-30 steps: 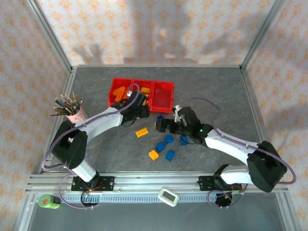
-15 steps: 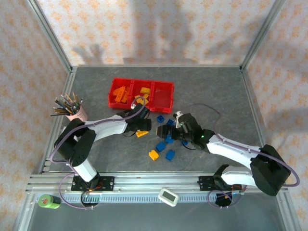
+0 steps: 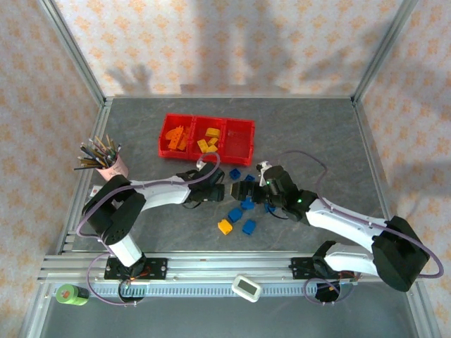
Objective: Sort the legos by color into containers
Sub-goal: Pick up the lego from the center of the table.
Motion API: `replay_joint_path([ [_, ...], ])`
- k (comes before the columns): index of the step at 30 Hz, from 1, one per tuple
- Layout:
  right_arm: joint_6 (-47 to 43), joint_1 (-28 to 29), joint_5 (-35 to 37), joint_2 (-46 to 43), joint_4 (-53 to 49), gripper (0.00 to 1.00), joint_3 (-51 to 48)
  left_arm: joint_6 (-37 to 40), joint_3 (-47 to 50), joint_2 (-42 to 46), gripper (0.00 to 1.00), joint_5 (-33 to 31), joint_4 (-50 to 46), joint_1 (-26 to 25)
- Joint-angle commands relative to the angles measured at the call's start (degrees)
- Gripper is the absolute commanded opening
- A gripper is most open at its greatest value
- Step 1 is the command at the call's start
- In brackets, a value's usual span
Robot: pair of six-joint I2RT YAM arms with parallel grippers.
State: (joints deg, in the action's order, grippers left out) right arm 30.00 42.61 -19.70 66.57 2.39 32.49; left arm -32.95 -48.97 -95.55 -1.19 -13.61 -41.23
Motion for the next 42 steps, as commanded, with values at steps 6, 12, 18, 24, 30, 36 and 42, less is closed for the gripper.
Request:
replay_joint_path([
  [6,0.04,0.19,1.76,-0.73,-0.11,1.00,-0.46,-6.94,2.05,0.60,0.69,-2.43,-5.61,-4.82],
  [12,0.24,0.19,1.86,-1.00,0.17,1.00,-0.92,-8.71,1.06,-2.42,0.55,-5.94,-6.76,-4.91],
  [18,0.07,0.18,2.74,-1.65,-0.27,1.00,-1.23,-8.05,0.46,-3.17,0.43,-6.40,-6.51,-4.91],
  [24,-0.01,0.19,3.13,-1.82,-0.31,1.00,-1.02,-7.50,0.14,-1.17,0.33,-6.63,-6.57,-4.88],
  [30,-0.20,0.10,3.32,-2.38,-0.54,1.00,0.23,-7.44,-0.60,2.18,0.30,-7.27,-7.47,-4.79],
  [36,-0.08,-1.02,3.62,-3.54,-0.25,1.00,0.80,-6.79,-3.63,5.88,0.30,-9.27,-9.41,-3.18],
  [42,0.28,-3.61,2.68,-2.54,1.68,1.00,2.99,-4.47,-11.70,5.55,0.30,-12.75,-10.46,2.92],
])
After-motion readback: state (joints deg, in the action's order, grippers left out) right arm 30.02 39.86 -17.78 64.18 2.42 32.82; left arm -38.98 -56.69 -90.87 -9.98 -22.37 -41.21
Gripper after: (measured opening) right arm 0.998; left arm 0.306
